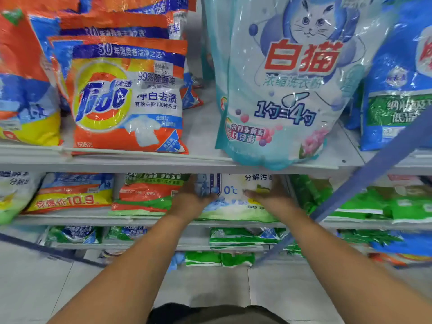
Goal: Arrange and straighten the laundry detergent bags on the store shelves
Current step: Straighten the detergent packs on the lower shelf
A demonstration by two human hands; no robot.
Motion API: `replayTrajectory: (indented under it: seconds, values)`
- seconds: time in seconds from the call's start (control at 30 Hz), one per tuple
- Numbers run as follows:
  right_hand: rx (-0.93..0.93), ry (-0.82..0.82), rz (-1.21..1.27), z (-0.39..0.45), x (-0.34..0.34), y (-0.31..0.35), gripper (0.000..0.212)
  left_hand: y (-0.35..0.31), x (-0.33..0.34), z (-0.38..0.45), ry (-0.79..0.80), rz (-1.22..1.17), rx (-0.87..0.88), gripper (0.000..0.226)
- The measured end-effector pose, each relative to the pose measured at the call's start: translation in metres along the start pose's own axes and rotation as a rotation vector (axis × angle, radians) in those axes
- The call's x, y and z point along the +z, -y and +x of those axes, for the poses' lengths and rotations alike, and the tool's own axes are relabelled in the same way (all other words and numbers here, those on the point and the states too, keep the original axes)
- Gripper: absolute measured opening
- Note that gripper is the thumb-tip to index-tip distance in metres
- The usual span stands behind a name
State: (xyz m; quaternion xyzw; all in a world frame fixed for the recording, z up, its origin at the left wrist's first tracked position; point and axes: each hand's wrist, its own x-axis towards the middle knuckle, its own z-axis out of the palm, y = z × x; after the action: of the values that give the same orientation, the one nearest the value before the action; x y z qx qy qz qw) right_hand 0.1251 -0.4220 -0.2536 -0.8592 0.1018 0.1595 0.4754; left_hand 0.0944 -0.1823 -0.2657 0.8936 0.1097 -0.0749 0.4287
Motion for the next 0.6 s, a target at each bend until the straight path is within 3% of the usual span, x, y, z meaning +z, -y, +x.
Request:
replayTrajectory:
  seconds: [0.1, 0.23, 0.33, 0.43, 0.53, 0.6]
  values:
    - [-0.023, -0.01, -0.135, 0.008, 0.002, -0.011, 0.107, 0.004, 0.01, -0.003, -0.006, 0.055, 0.006, 0.076]
    - [-0.043, -0.036, -0.119, 0.014, -0.001, -0.015, 0.096, 0.011, 0.023, -0.012, -0.075, 0.368, 0.106, 0.078]
    - [-0.066, -0.064, -0.167, 0.017, -0.006, -0.012, 0.084, 0.016, 0.015, -0.018, -0.073, 0.437, 0.175, 0.069]
    - [-0.051, -0.085, -0.268, 0.02, -0.006, -0.011, 0.083, 0.028, -0.011, -0.023, -0.206, 0.57, 0.22, 0.05]
    - [-0.027, -0.157, -0.471, 0.008, 0.01, 0.003, 0.071, 0.049, -0.042, -0.028, -0.317, 0.594, 0.106, 0.042]
    - [-0.147, -0.25, -0.552, -0.001, 0.032, 0.016, 0.055, 0.061, -0.06, -0.03, -0.317, 0.594, -0.006, 0.051]
